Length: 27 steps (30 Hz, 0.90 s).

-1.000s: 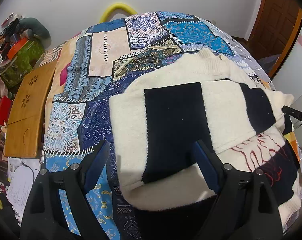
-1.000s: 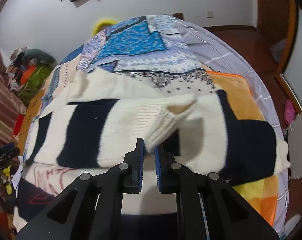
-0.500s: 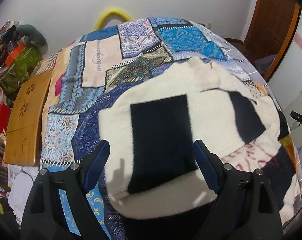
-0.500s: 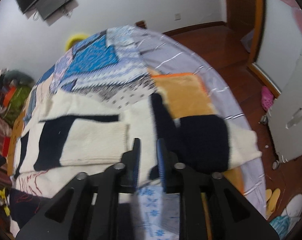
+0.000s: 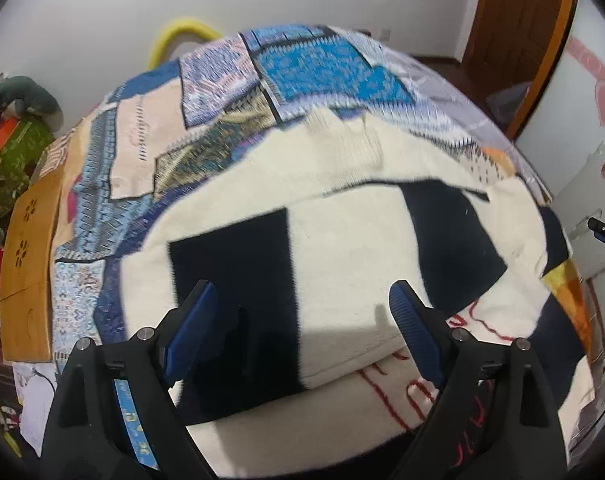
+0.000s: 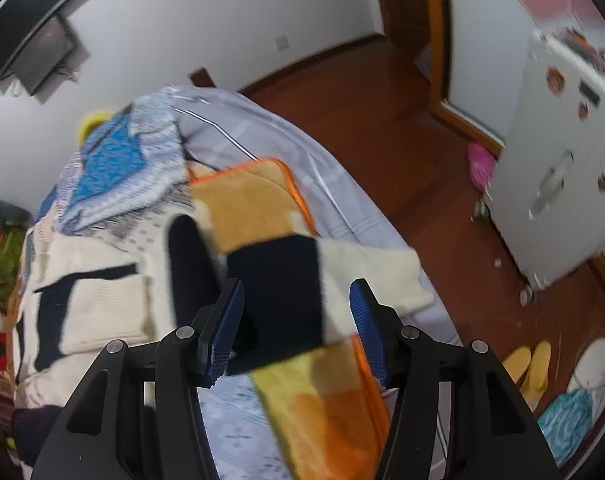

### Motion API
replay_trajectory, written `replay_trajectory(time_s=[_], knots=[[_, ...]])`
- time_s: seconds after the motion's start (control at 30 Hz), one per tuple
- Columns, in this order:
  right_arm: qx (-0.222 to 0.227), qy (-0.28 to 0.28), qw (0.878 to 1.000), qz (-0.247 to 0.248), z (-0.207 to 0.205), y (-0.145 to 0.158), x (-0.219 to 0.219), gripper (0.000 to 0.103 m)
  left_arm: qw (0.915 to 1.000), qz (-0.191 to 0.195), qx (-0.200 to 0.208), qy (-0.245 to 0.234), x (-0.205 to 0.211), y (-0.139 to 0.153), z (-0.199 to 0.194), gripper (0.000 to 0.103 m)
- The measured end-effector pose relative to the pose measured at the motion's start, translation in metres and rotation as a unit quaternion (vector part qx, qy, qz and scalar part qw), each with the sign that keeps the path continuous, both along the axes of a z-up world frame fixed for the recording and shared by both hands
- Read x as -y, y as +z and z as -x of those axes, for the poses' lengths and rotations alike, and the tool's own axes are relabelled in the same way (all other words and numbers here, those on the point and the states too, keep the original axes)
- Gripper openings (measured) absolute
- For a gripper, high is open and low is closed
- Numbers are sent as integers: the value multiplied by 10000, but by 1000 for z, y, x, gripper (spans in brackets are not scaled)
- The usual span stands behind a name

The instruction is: Fold small clothes

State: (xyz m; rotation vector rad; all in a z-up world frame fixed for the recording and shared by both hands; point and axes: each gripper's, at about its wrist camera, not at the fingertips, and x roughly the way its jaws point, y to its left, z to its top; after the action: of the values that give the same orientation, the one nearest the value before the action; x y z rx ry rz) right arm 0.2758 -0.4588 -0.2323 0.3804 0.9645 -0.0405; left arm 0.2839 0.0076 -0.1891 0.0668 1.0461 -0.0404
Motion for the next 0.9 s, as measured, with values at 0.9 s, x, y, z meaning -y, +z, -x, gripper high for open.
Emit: replay_trajectory(time_s=[0.9], knots=[[-174, 5, 9998, 115, -25, -47, -3, 13, 9984, 23, -521, 198, -2, -38, -14, 88]])
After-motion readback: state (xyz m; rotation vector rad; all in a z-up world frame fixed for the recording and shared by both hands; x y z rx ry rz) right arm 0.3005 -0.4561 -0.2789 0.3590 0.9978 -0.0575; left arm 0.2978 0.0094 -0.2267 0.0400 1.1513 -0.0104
